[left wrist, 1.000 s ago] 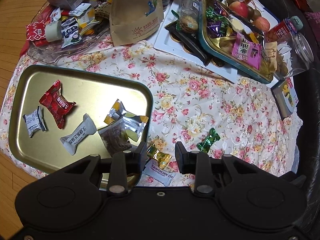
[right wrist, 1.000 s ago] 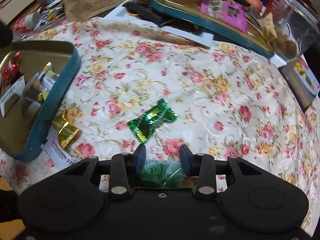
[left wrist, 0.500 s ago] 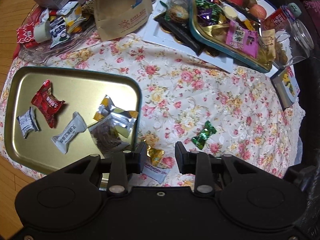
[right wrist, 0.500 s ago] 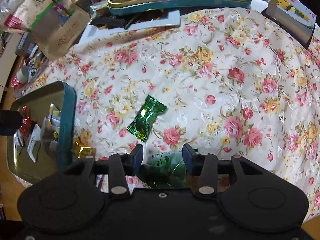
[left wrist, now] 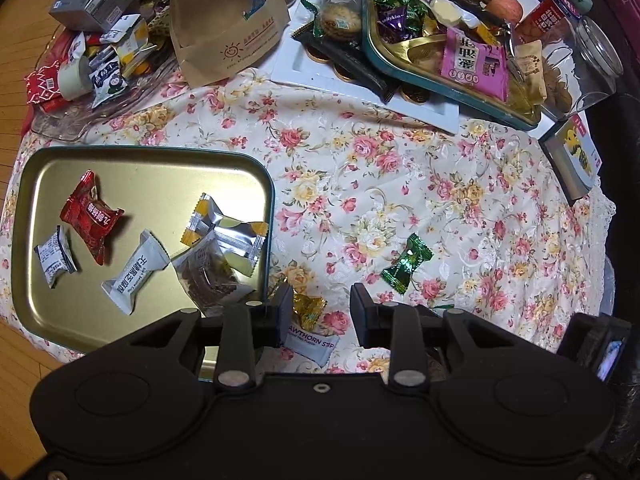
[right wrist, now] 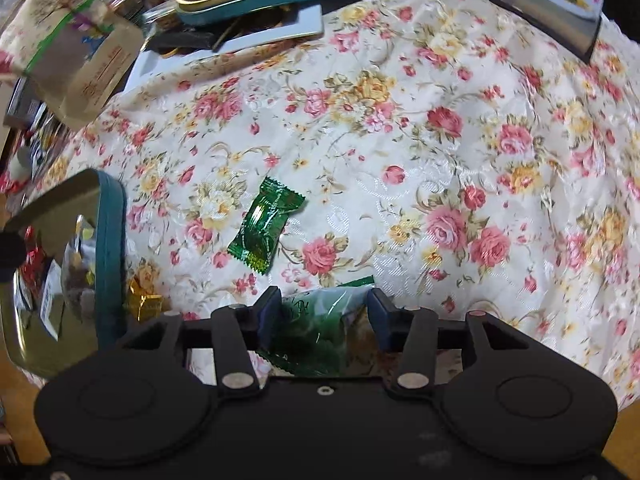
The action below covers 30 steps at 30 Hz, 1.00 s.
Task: Organize snacks
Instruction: 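Grasp the green clear candy packet with the right tool, then grasp the green wrapped candy with the left tool while the right tool holds the green packet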
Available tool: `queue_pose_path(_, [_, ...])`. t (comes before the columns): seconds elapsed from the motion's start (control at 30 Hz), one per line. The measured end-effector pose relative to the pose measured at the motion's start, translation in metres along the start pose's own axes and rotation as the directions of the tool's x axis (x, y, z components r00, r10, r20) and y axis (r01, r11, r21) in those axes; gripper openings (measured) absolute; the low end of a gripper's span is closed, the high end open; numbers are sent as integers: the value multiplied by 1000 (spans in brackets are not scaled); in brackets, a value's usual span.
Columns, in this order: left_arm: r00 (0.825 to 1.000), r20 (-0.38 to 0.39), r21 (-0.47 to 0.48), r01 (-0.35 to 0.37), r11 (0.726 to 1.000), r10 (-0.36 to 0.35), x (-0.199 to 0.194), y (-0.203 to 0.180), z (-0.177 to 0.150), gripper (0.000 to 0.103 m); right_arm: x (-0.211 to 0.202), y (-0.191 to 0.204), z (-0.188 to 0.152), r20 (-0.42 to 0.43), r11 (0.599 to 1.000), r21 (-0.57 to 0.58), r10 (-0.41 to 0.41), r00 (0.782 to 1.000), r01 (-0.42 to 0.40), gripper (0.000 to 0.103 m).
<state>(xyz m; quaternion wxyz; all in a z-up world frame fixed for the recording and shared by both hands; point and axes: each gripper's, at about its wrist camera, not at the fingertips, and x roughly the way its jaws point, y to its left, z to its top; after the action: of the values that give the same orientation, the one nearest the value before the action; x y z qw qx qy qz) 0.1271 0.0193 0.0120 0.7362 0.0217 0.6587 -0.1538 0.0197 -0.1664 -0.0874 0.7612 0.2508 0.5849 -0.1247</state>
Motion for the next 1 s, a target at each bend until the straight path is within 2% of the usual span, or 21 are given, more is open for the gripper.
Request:
queue_pose_path(0.17, [1000, 13, 14, 7, 1000, -7, -3, -4, 0, 41, 8, 13, 1, -2, 999, -32, -35, 999, 35, 56])
queue_pose_path(0.27, [1000, 6, 10, -3, 1000, 3, -1, -5, 0, 41, 11, 26, -4, 28, 990, -118, -73, 997, 76, 58])
queue_pose_path(0.4, [1000, 8, 18, 1, 1000, -1, -2, -7, -3, 41, 13, 38, -16, 74, 959, -252, -113, 991, 128, 58])
queue_pose_path(0.6, [1000, 2, 16, -15, 1000, 15, -1, -13, -8, 41, 7, 34, -27, 116, 934, -338, -82, 990, 117, 55])
queue_pose_path(0.73, [999, 17, 52, -30, 998, 29, 5, -23, -12, 41, 2, 24, -32, 133, 918, -383, -55, 990, 103, 55])
queue_pose_path(0.83, [999, 1, 63, -38, 997, 38, 19, -34, -12, 41, -3, 15, -35, 128, 920, -381, -43, 991, 89, 50])
queue_pose_path(1.0, [1000, 0, 114, -13, 993, 13, 39, -61, -11, 41, -15, -9, -25, 108, 956, -288, -19, 994, 49, 46])
